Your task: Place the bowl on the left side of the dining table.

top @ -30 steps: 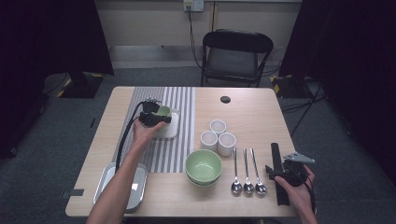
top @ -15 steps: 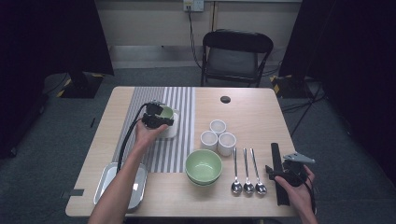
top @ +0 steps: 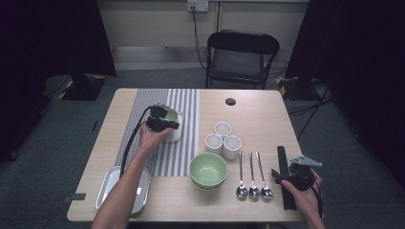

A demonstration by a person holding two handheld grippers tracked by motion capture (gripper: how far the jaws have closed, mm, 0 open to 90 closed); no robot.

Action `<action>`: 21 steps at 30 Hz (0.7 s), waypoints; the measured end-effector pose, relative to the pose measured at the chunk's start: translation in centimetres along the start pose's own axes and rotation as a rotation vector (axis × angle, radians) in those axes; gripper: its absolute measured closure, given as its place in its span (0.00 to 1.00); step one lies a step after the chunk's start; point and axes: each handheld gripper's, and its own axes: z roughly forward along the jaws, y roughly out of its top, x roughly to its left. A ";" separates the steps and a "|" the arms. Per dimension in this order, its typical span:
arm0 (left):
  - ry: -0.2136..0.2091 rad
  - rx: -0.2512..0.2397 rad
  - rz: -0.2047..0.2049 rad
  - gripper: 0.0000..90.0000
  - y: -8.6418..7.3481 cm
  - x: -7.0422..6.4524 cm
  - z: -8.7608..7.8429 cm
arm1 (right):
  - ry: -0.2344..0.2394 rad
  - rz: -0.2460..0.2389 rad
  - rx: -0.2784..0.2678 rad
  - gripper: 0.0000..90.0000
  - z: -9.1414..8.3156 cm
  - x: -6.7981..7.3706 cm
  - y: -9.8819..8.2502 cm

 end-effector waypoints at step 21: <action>-0.022 0.009 -0.005 0.57 -1.2 1.4 -3.4 | 0.001 -0.001 0.000 0.15 0.0 0.0 0.0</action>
